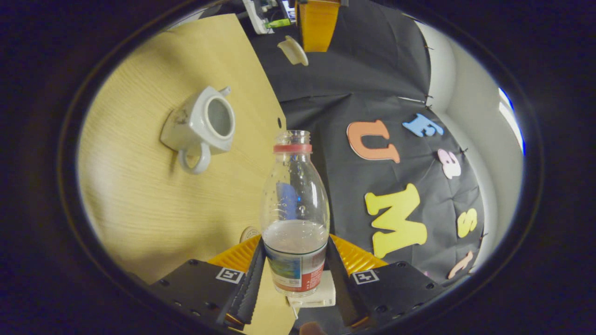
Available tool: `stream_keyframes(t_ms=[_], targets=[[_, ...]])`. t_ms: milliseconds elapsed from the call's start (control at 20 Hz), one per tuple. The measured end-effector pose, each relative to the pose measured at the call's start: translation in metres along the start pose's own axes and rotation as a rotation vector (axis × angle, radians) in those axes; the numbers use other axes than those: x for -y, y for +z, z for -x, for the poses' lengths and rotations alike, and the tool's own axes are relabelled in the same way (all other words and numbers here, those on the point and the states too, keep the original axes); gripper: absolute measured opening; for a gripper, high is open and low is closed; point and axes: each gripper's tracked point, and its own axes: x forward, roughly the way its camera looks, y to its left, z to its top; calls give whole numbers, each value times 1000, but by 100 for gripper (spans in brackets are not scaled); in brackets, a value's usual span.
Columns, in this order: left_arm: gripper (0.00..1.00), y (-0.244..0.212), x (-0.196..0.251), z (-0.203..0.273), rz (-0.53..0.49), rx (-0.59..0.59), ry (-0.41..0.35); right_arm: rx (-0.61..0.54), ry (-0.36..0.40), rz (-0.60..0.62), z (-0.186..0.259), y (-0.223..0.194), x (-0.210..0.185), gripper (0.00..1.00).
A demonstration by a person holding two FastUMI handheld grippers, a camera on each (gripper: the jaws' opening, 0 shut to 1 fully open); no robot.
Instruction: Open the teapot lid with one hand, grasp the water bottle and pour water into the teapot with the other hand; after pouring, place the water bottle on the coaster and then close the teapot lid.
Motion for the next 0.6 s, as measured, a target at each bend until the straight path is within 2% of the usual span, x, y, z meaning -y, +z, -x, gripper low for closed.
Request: stream_keyframes(t_ms=[600], targets=[[4,0,-6,1,20,1,-7,36,-24,231,-7,15,1,69]])
